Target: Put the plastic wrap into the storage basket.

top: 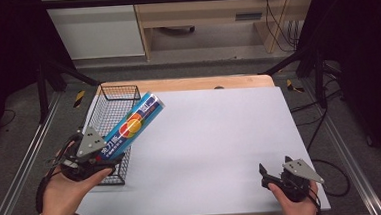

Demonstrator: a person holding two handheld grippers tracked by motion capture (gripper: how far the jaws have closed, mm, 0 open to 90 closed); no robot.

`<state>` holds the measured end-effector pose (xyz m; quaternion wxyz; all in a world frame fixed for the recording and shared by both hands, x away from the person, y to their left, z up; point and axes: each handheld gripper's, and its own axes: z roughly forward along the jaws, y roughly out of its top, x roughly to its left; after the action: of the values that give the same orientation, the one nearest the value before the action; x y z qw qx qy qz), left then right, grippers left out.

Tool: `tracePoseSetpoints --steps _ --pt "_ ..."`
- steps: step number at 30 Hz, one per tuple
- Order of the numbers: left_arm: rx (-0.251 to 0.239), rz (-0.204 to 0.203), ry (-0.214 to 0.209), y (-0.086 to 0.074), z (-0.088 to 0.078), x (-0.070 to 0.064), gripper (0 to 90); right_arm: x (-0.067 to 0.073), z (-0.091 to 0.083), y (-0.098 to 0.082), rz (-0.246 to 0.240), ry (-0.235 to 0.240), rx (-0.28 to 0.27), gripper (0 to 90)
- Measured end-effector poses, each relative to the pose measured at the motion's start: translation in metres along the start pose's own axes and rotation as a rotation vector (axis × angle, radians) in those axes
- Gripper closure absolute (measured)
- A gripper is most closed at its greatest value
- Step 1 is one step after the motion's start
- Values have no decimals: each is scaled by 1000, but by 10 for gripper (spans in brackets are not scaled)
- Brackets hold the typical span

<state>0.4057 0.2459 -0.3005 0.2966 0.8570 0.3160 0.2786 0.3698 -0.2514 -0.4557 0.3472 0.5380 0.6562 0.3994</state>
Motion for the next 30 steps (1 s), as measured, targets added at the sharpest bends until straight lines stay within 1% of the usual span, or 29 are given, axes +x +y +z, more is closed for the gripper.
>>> tracePoseSetpoints --steps 1,2,3,5,6,9,10,12,13,15,18,19,21,22,25,28,30 --pt "7 -9 13 3 -1 1 321 0 0 0 5 -5 0 126" --pt "7 -11 14 4 -2 2 321 0 0 0 8 -7 -1 127" --pt "7 -11 14 4 -2 2 321 0 0 0 8 -7 -1 127" --pt "11 -8 27 6 -2 3 321 0 0 0 7 -7 0 127" --pt "18 -16 52 8 -1 4 321 0 0 0 5 -8 0 128" --pt "34 -34 85 9 3 7 321 0 0 0 0 -13 0 129" --pt "34 -34 85 9 3 7 321 0 0 0 0 -13 0 129" --pt "51 -49 103 8 6 10 321 0 0 0 4 -17 -3 132" --pt "69 -67 117 7 10 14 321 0 0 0 5 -19 -3 134" --pt "84 -81 132 5 13 18 321 0 -1 0 10 -22 -4 137" --pt "90 -92 138 3 15 21 321 0 -1 1 9 -24 -10 141" --pt "104 -97 144 2 17 22 321 2 0 2 -13 -21 -15 141" --pt "123 -99 153 0 20 23 321 5 0 4 -35 -19 -18 141" --pt "123 -99 153 0 20 23 321 6 0 5 -44 -20 -24 141" --pt "160 -115 154 -1 25 22 321 7 0 6 -41 -4 -30 141" --pt "170 -122 155 -1 27 21 321 6 0 5 -31 6 -31 141" --pt "182 -135 156 0 31 20 321 6 -1 5 -30 13 -33 141"
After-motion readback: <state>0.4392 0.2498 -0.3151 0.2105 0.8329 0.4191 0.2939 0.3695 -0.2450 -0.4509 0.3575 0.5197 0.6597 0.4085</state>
